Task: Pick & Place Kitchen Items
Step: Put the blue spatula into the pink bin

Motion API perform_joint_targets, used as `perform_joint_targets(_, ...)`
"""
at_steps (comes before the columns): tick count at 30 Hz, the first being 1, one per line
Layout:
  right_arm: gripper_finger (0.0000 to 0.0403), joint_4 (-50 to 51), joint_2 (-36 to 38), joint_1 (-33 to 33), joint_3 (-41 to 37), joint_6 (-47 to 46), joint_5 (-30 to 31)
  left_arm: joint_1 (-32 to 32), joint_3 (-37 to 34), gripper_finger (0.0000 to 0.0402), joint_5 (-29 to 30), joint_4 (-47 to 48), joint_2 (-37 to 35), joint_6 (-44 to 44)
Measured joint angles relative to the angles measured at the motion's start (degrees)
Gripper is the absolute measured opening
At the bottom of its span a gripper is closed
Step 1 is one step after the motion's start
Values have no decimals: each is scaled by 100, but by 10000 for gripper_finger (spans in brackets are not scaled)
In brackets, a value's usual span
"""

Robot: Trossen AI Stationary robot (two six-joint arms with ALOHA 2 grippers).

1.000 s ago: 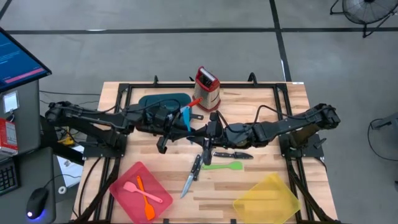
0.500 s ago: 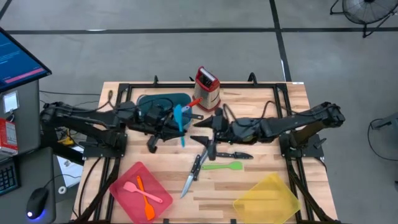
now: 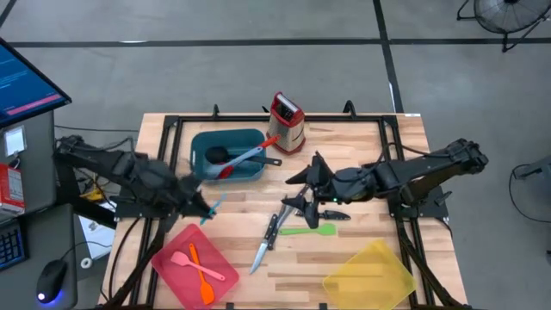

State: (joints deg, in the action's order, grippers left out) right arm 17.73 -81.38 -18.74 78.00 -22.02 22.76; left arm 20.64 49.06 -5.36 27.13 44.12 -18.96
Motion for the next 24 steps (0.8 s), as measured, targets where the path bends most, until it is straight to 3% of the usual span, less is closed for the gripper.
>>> perform_joint_targets(7, 285, 461, -44, 1, 0, -350, -18, 1209, -9, 7, 402, 1187, 521, -281)
perform_joint_targets(17, 285, 570, -46, 0, 0, -357, -20, 2508, -9, 7, 493, 1385, 1817, -431)
perform_joint_targets(24, 285, 635, -46, 0, 0, -357, -20, 3039, -9, 13, 493, 1398, 2561, -630)
